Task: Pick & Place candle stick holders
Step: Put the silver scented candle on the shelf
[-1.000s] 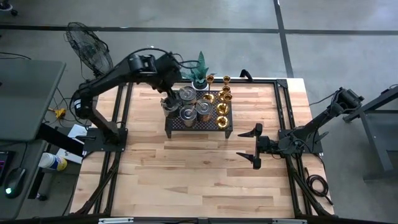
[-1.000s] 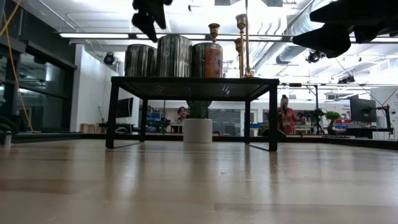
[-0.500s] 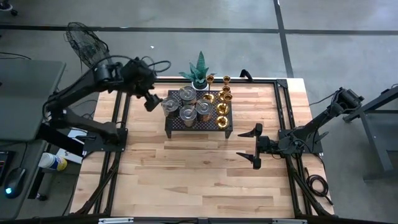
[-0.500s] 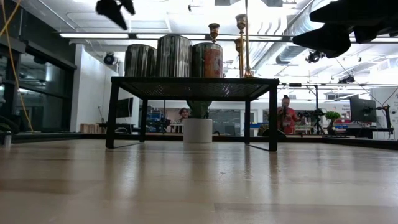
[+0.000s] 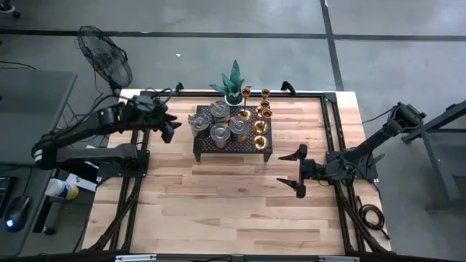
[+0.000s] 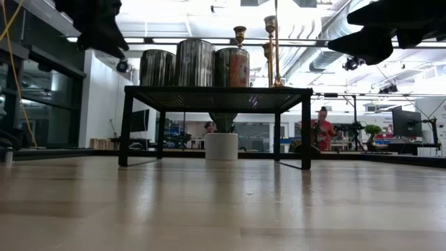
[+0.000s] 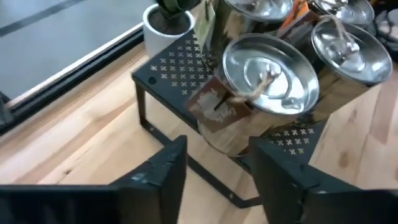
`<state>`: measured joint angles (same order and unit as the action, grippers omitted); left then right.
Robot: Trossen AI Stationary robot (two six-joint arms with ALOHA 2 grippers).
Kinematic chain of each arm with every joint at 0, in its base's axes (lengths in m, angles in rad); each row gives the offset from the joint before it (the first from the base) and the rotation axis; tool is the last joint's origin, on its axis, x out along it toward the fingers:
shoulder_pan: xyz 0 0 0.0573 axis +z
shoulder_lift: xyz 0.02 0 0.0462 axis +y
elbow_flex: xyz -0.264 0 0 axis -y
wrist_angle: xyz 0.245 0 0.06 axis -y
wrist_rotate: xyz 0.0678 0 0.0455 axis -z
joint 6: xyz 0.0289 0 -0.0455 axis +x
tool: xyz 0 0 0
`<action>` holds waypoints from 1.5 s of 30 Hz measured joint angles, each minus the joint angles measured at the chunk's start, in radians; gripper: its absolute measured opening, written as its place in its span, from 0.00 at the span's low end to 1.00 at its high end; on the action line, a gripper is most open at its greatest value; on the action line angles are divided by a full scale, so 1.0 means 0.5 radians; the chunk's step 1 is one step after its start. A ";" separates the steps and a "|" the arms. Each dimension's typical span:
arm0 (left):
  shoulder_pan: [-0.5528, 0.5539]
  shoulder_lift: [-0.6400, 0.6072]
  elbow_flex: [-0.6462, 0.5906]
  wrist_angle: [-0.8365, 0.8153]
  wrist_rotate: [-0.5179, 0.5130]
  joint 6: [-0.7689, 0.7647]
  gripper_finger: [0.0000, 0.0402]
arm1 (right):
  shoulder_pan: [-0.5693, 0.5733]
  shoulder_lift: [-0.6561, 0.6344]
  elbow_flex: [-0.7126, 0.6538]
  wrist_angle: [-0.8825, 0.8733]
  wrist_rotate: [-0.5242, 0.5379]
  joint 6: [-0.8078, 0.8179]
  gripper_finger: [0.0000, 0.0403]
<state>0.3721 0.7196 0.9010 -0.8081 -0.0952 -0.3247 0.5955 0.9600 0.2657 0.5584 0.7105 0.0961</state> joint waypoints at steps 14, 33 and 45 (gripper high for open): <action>0.000 -0.201 -0.758 1.023 0.373 0.529 0.03 | 0.000 0.000 0.000 0.001 0.000 0.000 0.90; 0.000 -0.184 -0.905 1.186 0.119 0.551 0.00 | 0.000 0.000 0.000 0.001 0.000 0.000 0.90; 0.000 0.013 -0.905 1.475 0.173 0.590 0.00 | 0.000 0.000 0.000 0.000 0.001 0.000 0.90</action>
<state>0.3721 0.7262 0.4484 -0.0706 -0.0090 -0.0299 0.5953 0.9600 0.2657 0.5586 0.7108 0.0960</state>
